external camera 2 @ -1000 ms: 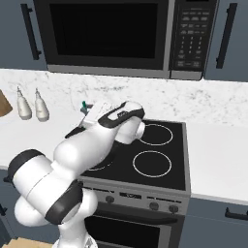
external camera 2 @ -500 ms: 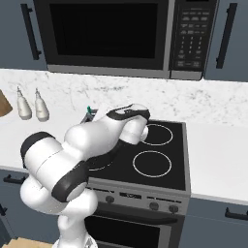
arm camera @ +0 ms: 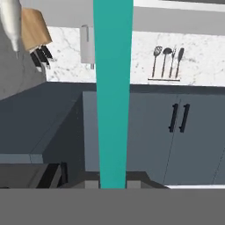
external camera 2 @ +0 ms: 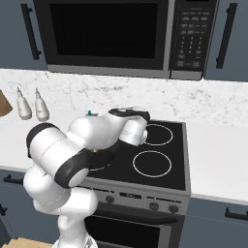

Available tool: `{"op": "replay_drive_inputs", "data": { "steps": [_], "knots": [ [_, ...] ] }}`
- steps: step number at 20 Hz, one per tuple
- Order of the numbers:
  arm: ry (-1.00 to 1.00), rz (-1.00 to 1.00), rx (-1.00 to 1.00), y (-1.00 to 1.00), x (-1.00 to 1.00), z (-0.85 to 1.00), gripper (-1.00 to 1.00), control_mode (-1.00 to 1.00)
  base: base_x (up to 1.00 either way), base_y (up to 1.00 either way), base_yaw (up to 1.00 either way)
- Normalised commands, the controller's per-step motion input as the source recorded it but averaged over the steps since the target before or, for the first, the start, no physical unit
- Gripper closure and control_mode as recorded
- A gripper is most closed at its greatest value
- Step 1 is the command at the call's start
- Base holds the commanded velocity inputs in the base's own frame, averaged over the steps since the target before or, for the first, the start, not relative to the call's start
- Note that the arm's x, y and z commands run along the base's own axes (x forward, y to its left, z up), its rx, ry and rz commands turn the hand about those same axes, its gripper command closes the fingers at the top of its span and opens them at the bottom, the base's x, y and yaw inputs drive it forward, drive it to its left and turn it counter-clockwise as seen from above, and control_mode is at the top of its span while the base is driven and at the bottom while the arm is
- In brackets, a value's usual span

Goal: Put the lime and avocado in the pot. Retrieve the spatula and lightly stir the vegetables in the pot.

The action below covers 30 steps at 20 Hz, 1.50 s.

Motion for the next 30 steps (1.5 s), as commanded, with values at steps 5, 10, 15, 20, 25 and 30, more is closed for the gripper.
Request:
{"op": "replay_drive_inputs", "data": {
  "steps": [5,10,15,20,25,30],
  "knots": [
    [0.01,0.08,0.01,0.1,0.08,-0.03,1.0,-1.0,0.0,0.0,0.0],
    [0.0,0.1,0.03,0.23,0.04,0.04,1.0,-1.0,0.0,0.0,0.0],
    [0.0,0.09,0.04,0.13,0.0,0.05,1.0,-1.0,0.0,0.0,0.0],
    [0.01,0.05,0.0,0.0,0.14,-0.15,1.0,-1.0,0.0,0.0,0.0],
    [0.0,0.02,0.0,0.0,0.1,-0.36,1.0,-1.0,0.0,0.0,0.0],
    [-0.02,0.0,-0.01,-0.18,0.16,-0.12,1.0,-1.0,0.0,0.0,0.0]
  ]
}}
